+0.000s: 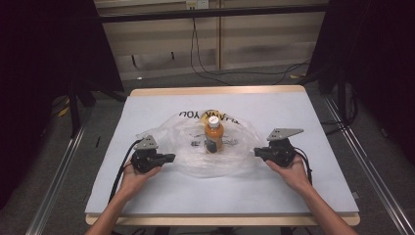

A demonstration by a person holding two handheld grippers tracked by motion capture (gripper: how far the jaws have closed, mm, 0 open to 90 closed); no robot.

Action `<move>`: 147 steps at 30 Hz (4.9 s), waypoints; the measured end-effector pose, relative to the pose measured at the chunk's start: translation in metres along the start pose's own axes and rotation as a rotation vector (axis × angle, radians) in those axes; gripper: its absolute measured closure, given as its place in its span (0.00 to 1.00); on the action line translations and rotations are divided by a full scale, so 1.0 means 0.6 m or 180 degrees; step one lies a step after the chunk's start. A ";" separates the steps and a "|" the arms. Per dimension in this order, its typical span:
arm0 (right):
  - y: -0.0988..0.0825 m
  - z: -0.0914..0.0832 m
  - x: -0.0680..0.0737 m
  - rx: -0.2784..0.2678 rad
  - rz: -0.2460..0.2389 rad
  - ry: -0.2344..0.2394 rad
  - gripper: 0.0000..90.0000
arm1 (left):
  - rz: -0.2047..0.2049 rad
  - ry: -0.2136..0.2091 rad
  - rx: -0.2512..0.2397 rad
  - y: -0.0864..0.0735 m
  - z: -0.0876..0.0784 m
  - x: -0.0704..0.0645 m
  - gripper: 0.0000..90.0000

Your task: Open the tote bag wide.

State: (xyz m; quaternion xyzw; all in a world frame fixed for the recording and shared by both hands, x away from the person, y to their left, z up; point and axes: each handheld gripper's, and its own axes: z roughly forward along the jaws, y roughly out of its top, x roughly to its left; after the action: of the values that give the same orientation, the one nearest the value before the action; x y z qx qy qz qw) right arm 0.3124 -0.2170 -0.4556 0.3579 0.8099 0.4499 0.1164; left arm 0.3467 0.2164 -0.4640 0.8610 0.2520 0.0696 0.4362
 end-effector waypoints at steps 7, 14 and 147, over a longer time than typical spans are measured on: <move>0.019 -0.041 0.006 -0.0246 -0.0006 -0.0011 1.00 | 0.0112 -0.0068 -0.0188 0.018 -0.030 -0.035 1.00; 0.069 -0.042 -0.007 -0.0431 -0.0020 -0.0008 1.00 | 0.0271 -0.0087 -0.0186 0.073 -0.022 -0.056 1.00; 0.002 0.065 -0.093 0.0540 0.0028 -0.0209 1.00 | 0.0075 0.0504 0.0435 0.043 0.094 0.036 1.00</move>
State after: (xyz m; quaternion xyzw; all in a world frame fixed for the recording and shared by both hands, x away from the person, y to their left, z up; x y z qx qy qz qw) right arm 0.3726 -0.2296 -0.4844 0.3846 0.8393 0.3683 0.1101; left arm 0.3942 0.1740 -0.4802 0.8834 0.2798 0.1252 0.3543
